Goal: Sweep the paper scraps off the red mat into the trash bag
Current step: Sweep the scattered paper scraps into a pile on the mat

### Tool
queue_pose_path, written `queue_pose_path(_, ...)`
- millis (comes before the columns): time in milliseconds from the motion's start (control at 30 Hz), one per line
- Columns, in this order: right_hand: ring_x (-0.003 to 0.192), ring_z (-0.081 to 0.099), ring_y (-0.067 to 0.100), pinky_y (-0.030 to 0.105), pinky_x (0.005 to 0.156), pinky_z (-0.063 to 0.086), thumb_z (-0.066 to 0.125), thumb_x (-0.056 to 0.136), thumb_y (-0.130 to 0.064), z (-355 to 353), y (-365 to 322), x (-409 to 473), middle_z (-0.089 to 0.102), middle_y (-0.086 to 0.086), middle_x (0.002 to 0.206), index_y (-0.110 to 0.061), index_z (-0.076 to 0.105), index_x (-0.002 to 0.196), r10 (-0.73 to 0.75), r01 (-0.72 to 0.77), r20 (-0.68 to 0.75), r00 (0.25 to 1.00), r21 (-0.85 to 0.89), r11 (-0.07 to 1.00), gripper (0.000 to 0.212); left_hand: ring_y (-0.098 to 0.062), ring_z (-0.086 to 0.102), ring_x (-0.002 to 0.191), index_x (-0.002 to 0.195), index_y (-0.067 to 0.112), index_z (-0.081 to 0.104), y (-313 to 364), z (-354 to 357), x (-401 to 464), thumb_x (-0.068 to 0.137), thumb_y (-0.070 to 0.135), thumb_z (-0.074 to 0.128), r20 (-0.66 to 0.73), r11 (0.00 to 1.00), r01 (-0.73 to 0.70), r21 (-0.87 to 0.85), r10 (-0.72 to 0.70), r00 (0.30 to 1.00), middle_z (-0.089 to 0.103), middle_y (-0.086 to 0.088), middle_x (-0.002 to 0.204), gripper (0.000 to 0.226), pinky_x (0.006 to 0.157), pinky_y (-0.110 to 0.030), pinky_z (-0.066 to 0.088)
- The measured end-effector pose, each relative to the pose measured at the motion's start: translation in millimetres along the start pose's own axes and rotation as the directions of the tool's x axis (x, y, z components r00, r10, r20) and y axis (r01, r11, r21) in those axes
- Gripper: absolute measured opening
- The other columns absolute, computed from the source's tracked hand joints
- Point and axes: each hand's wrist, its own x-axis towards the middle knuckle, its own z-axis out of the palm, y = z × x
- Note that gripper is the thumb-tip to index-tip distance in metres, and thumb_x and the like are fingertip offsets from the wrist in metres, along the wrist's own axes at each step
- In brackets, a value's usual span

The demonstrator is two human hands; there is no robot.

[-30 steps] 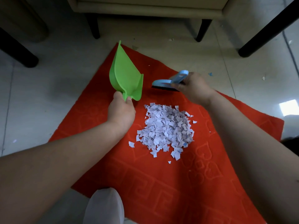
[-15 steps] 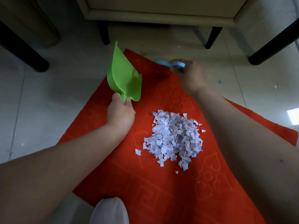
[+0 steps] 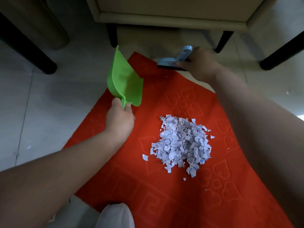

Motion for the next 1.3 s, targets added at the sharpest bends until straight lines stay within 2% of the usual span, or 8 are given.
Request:
queue_pose_path(133, 0.106, 0.059, 0.035, 0.038, 0.080, 0.042, 0.053, 0.094, -0.032, 30.2, -3.4, 0.9, 0.064, 0.018, 0.113, -0.007, 0.064, 0.113, 0.027, -0.030, -0.069, 0.997, -0.045, 0.999, 0.034, -0.018, 0.055, 0.056, 0.103, 0.010, 0.043, 1.1, 1.9, -1.9, 0.100, 0.022, 0.036, -0.004, 1.000, -0.011, 0.006, 0.011, 1.000, 0.064, -0.010, 0.080, 0.015, 0.052, -0.027, 0.042)
queue_pose_path(400, 0.094, 0.056, 0.026, 0.031, 0.078, 0.041, 0.056, 0.092, -0.033, 13.8, -2.5, -27.4, 0.061, 0.017, 0.109, -0.005, 0.066, 0.111, -0.054, 0.110, 0.361, 0.931, -0.135, 0.985, 0.035, -0.015, 0.051, 0.052, 0.107, 0.007, 0.043, -5.0, -3.8, 0.6, 0.101, 0.021, 0.035, -0.024, 1.000, 0.010, 0.003, -0.010, 1.000, 0.062, -0.010, 0.079, 0.017, 0.048, -0.025, 0.038)
queue_pose_path(667, 0.089, 0.062, 0.027, 0.040, 0.080, 0.048, 0.056, 0.092, -0.034, 8.2, -10.0, -70.7, 0.067, 0.012, 0.098, -0.012, 0.069, 0.106, 0.064, -0.070, 0.051, 0.997, 0.134, 0.988, 0.030, -0.027, 0.057, 0.064, 0.106, 0.008, 0.045, -15.7, -6.7, -17.1, 0.100, 0.023, 0.037, -0.046, 0.999, 0.045, 0.000, -0.045, 0.998, 0.066, -0.017, 0.090, 0.018, 0.067, -0.037, 0.051)
queue_pose_path(800, 0.078, 0.064, 0.028, 0.039, 0.069, 0.050, 0.056, 0.087, -0.045, 39.8, -45.1, -96.3, 0.070, 0.009, 0.081, -0.010, 0.071, 0.088, 0.334, -0.237, -0.180, 0.925, 0.414, 0.879, 0.038, -0.028, 0.059, 0.068, 0.106, 0.008, 0.046, -22.8, -16.9, -27.2, 0.100, 0.024, 0.036, -0.073, 0.998, 0.061, 0.001, -0.061, 0.995, 0.065, -0.014, 0.087, 0.019, 0.071, -0.042, 0.052)
queue_pose_path(900, 0.060, 0.054, 0.023, 0.032, 0.056, 0.040, 0.060, 0.087, -0.035, 73.9, -82.8, -123.7, 0.058, 0.004, 0.058, -0.009, 0.059, 0.057, 0.455, -0.306, -0.132, 0.880, 0.577, 0.757, 0.039, -0.031, 0.061, 0.069, 0.106, 0.006, 0.047, -29.2, -31.1, -32.7, 0.099, 0.023, 0.036, -0.133, 0.997, 0.075, 0.003, -0.074, 0.988, 0.065, -0.013, 0.081, 0.021, 0.073, -0.043, 0.053)
queue_pose_path(1000, 0.061, 0.057, 0.029, 0.035, 0.057, 0.038, 0.057, 0.085, -0.028, 109.2, -115.4, -146.6, 0.057, 0.012, 0.057, -0.009, 0.050, 0.051, 0.429, -0.324, -0.060, 0.901, 0.565, 0.759, 0.039, -0.036, 0.064, 0.078, 0.104, 0.007, 0.047, -37.3, -42.1, -36.4, 0.097, 0.024, 0.036, -0.191, 0.997, 0.074, 0.002, -0.073, 0.979, 0.066, -0.017, 0.087, 0.021, 0.078, -0.045, 0.053)
queue_pose_path(1133, 0.088, 0.062, 0.039, 0.038, 0.071, 0.045, 0.048, 0.091, -0.032, 135.3, -132.2, -157.7, 0.069, 0.022, 0.088, 0.000, 0.068, 0.086, 0.306, -0.276, -0.042, 0.951, 0.328, 0.903, 0.037, -0.041, 0.063, 0.083, 0.100, 0.010, 0.045, -48.3, -46.3, -42.0, 0.092, 0.031, 0.035, -0.187, 0.997, 0.065, 0.030, -0.058, 0.981, 0.066, -0.020, 0.093, 0.025, 0.080, -0.049, 0.052)
queue_pose_path(1300, 0.080, 0.060, 0.038, 0.035, 0.064, 0.037, 0.043, 0.096, -0.030, 107.5, -99.1, -155.8, 0.067, 0.018, 0.081, -0.002, 0.063, 0.088, 0.460, -0.381, -0.258, 0.850, 0.304, 0.873, 0.035, -0.038, 0.062, 0.077, 0.099, 0.010, 0.043, -49.9, -40.4, -53.9, 0.098, 0.025, 0.036, -0.113, 0.999, 0.031, 0.014, -0.029, 0.993, 0.065, -0.018, 0.090, 0.016, 0.075, -0.048, 0.052)
